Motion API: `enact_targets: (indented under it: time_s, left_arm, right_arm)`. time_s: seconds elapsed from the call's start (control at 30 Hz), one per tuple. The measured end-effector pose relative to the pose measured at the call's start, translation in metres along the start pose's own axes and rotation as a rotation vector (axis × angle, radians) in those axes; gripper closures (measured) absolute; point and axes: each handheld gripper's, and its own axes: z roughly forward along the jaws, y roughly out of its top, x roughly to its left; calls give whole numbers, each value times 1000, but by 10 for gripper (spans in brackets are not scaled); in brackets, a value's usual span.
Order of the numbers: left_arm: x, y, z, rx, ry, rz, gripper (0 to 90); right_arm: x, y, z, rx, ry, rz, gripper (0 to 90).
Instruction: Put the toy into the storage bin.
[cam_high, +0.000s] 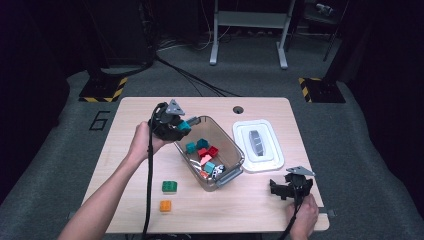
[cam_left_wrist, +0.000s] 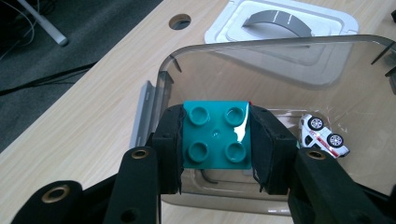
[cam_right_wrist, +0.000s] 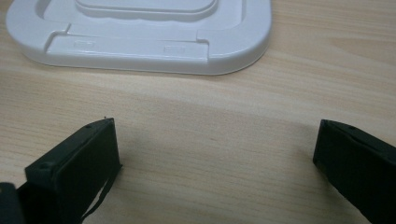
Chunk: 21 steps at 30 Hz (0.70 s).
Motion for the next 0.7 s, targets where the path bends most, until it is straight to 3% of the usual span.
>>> enact_targets:
  time_s: [0.17,0.3,0.53,0.7]
  left_arm:
    - [-1,-5,15,36,-22,-11,589]
    - [-2,-14,29,85,-63,-27,588]
    - [-8,-25,44,173,-104,-20,587]
    - [-9,-31,49,192,-121,-30,585]
  right_arm:
    - [0,0,0,0,0,0,0]
    - [0,0,0,0,0,0,0]
    - [0,0,0,0,0,0,0]
    - [0,0,0,0,0,0,0]
